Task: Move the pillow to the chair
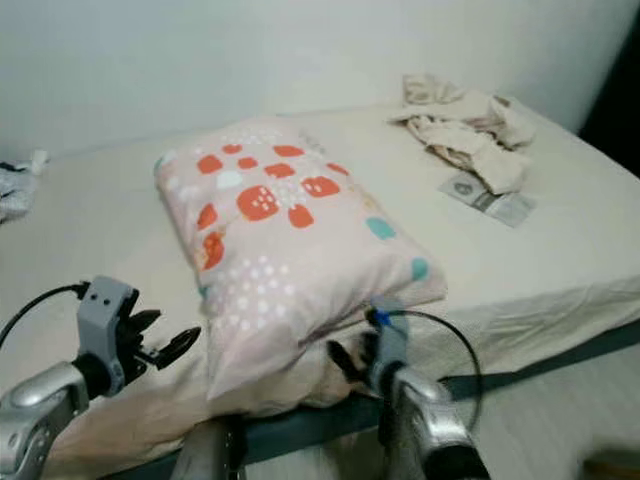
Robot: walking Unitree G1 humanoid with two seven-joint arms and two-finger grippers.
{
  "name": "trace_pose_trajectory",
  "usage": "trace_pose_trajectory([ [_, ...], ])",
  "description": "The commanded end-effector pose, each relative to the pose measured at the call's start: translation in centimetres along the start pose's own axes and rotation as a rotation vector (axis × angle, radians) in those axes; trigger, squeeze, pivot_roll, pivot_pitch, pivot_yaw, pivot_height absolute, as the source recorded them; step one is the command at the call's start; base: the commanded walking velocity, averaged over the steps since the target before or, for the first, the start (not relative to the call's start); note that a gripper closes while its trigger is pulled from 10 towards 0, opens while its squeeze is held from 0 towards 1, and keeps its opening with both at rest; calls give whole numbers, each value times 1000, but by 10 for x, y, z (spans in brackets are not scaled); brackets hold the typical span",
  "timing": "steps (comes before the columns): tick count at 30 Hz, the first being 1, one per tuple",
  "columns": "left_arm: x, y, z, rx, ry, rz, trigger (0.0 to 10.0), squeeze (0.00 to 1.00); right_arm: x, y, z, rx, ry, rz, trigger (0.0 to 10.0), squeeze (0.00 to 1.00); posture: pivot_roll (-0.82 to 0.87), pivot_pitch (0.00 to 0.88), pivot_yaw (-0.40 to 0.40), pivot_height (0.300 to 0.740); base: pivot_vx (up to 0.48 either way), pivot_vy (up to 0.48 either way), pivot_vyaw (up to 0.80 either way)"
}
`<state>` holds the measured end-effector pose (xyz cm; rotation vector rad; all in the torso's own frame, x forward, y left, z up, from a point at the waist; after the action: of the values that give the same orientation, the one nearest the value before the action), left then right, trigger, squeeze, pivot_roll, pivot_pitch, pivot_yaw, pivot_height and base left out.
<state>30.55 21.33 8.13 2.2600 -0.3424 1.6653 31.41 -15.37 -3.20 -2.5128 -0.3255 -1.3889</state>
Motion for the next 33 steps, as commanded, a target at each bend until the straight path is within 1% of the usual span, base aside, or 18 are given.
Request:
trace_pose_trajectory([
  [1,-5,4,2,-13,-25,8,10000,0,4,6,-10,-48,89,141,10000,1000,84,123,-1,566,0,0,0],
  [3,-4,4,3,-11,-25,8,10000,0,25,0,-17,-3,224,305,10000,988,81,129,4,566,0,0,0],
  [4,-3,4,4,-11,-24,10,10000,0,50,-16,-23,108,331,421,10000,0,80,131,5,566,0,0,0],
  [5,-3,4,4,-11,-24,10,10000,0,50,-16,-23,108,331,421,10000,0,80,131,5,566,0,0,0],
  [6,-3,4,4,-11,-24,11,10000,0,58,-20,-24,142,363,449,10000,0,80,131,5,566,0,0,0],
  [7,-2,4,4,-8,-22,13,10000,0,75,-28,-26,201,425,503,10000,0,79,133,8,566,0,0,0],
  [8,-2,4,4,-8,-22,13,10000,0,75,-28,-26,201,425,503,10000,0,79,133,8,566,0,0,0],
  [10,-1,3,5,-2,-20,18,10000,0,92,-36,-26,269,474,571,10000,16,83,133,8,566,0,0,0],
  [11,0,2,5,0,-19,19,10000,0,98,-40,-26,296,488,591,10000,145,83,133,8,566,0,0,0],
  [12,0,2,5,4,-19,19,10000,0,103,-45,-25,324,493,603,10000,467,87,133,11,566,0,0,0],
  [13,0,2,5,4,-19,19,10000,0,103,-45,-25,324,493,603,10000,467,87,133,11,566,0,0,0],
  [14,1,1,6,9,-18,21,10000,0,107,-50,-23,353,496,605,10000,980,87,133,11,566,0,0,0],
  [15,2,0,6,12,-17,21,10000,0,110,-53,-18,360,491,604,10000,1000,86,132,13,566,0,0,0],
  [25,3,-1,7,16,-15,25,10000,0,115,-56,-11,372,485,615,10000,1000,92,131,13,566,0,0,0],
  [26,6,2,11,3,-7,29,10000,0,116,-61,7,348,409,597,10000,0,103,132,2,566,0,0,0],
  [28,11,13,16,-44,18,12,10000,0,112,-73,31,322,271,535,10000,0,104,132,0,566,0,0,0],
  [29,11,13,16,-44,18,12,10000,0,112,-73,31,322,271,535,10000,0,104,132,0,566,0,0,0],
  [33,13,26,17,-107,38,-11,10000,0,115,-98,40,397,198,496,10000,0,109,133,-6,566,0,0,0],
])
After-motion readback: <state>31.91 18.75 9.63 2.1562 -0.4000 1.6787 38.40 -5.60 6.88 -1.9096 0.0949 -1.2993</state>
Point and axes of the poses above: a point about 5 cm out from each wrist's last joint towards the gripper, its own z axis pointing out of the wrist towards the gripper, its own x axis along the axis of the wrist's last joint, y = z × x, the point moved 6 cm from there along z, pointing out of the wrist towards the gripper, and after that the axes turned 6 degrees about -z, right-handed, at the moved point
